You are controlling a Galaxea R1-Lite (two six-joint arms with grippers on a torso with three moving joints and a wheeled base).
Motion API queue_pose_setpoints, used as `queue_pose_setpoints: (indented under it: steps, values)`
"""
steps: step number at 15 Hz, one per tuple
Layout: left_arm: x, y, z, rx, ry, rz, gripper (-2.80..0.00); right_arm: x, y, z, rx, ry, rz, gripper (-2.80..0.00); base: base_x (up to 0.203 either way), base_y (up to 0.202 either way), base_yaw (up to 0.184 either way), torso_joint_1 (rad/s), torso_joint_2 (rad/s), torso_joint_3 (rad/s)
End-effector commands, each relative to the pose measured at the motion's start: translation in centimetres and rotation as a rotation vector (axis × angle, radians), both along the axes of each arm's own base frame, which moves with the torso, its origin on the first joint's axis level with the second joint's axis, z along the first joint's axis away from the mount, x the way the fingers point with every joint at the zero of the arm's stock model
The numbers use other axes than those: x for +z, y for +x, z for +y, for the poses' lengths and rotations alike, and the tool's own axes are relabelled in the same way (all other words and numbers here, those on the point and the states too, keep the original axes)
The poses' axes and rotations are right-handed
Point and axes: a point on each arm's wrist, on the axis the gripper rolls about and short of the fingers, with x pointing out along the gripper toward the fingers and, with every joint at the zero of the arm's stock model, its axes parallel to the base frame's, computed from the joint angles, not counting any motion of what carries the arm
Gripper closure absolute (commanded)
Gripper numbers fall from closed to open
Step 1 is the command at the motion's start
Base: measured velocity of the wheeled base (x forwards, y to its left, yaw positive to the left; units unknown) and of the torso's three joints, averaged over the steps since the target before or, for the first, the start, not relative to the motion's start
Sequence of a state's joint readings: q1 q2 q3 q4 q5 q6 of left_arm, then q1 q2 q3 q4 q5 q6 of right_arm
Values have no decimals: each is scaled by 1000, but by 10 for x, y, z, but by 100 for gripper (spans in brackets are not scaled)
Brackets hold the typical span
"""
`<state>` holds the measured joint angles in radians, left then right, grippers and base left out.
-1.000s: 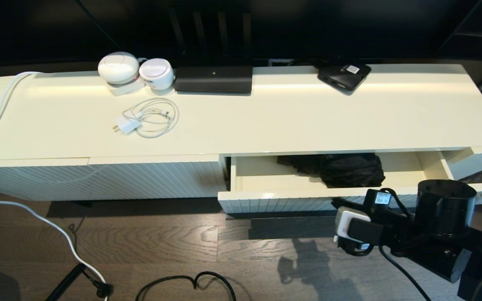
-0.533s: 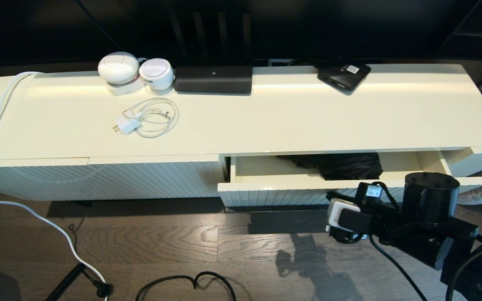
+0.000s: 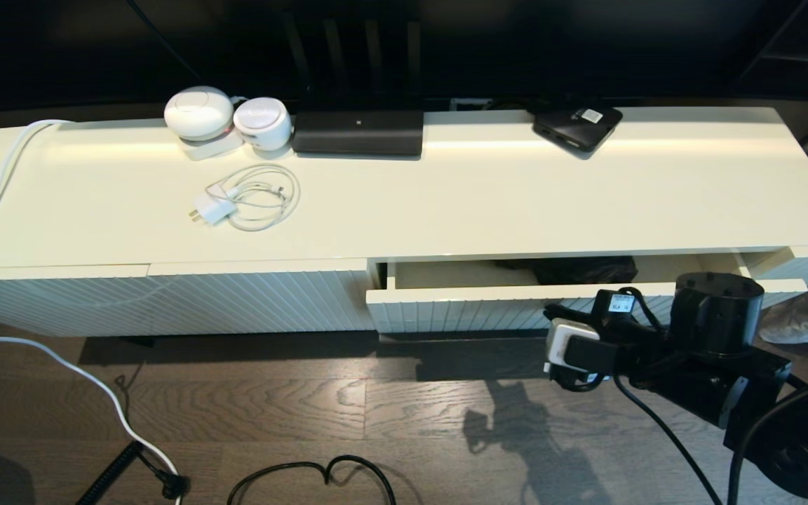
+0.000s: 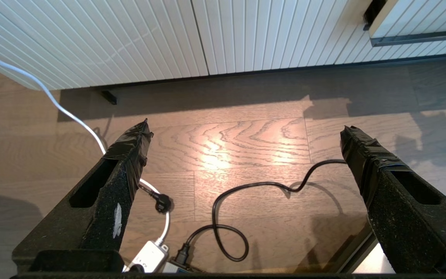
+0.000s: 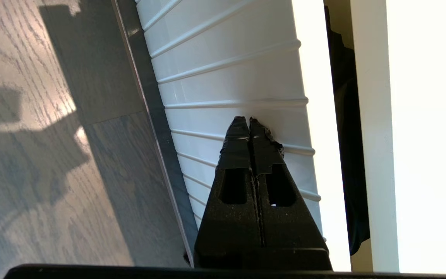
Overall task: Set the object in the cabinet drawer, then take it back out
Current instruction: Close the drawer
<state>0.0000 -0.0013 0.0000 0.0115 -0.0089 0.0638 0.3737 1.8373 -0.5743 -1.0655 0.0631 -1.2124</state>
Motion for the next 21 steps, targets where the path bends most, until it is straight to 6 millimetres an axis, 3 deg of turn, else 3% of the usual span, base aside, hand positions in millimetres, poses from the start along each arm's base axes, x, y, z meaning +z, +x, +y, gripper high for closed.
queue_pose_setpoints:
  steps: [1,21]
  values:
    - [0,0,0,0,1,1,-280,0,4,-3,-8,-8,-8,0,0,0,0,0,0,0]
    - [0,0,0,0,1,2,-280,12,44,-16,-52,-19,-55,0,0,0,0,0,0,0]
